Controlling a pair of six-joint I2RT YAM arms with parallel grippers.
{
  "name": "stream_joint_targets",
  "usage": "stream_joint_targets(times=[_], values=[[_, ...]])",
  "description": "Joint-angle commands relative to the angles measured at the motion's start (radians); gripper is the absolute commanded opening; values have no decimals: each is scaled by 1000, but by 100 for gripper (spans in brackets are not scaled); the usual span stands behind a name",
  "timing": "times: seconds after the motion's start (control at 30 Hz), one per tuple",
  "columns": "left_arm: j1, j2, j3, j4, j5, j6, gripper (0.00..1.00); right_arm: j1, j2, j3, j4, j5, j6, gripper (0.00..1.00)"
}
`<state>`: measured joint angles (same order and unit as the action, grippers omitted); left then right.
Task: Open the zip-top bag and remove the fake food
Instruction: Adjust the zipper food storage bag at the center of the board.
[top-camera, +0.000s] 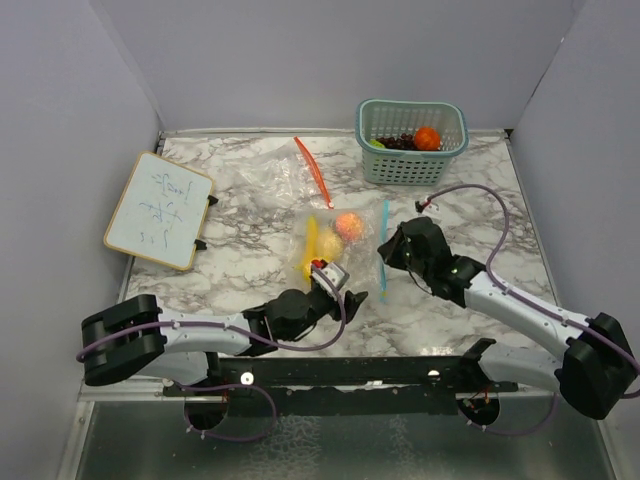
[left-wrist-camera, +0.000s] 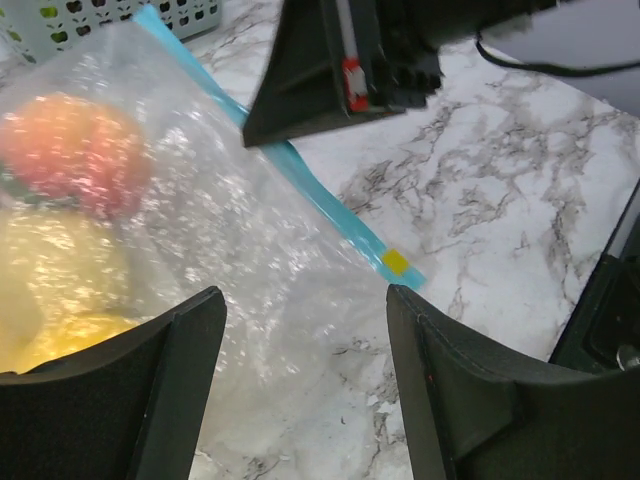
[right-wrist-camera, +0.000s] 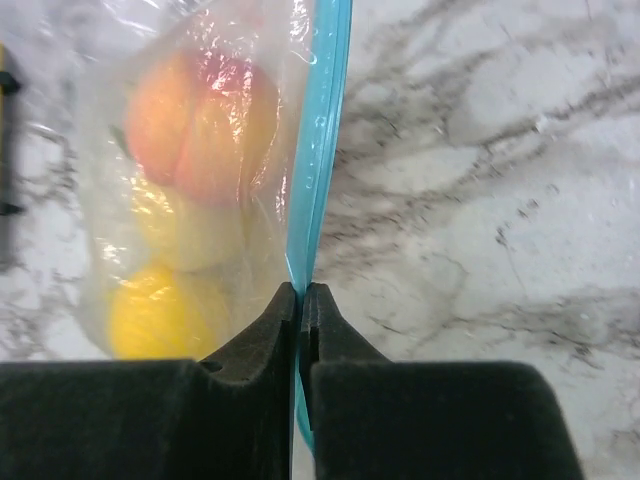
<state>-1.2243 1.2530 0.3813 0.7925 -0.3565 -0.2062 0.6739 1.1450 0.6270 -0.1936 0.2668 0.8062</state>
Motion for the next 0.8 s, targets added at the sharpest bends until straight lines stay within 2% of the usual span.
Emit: stream_joint_targets(times=[0.0,0.3,0.4,0.47,0.6,0.77], values=[[-61,-27,3,89,-69,53,70,-2,-33,128,3,-14,-5,2],[-158,-3,13,177,-280,186,78,-2,-35,247,45,-118,55,2],[-173,17,23,192,-292,225,95,-2,-39,250,55,-127,71,2],[-183,49,31,210,-321,250,98,-2,-43,253,53,-131,83,2],[-226,173,33,375,-436,383,98,-1,-58,231,78,-165,121,2],[-251,368,44,777,-597,616,93,4,-76,202,106,-190,149,2]])
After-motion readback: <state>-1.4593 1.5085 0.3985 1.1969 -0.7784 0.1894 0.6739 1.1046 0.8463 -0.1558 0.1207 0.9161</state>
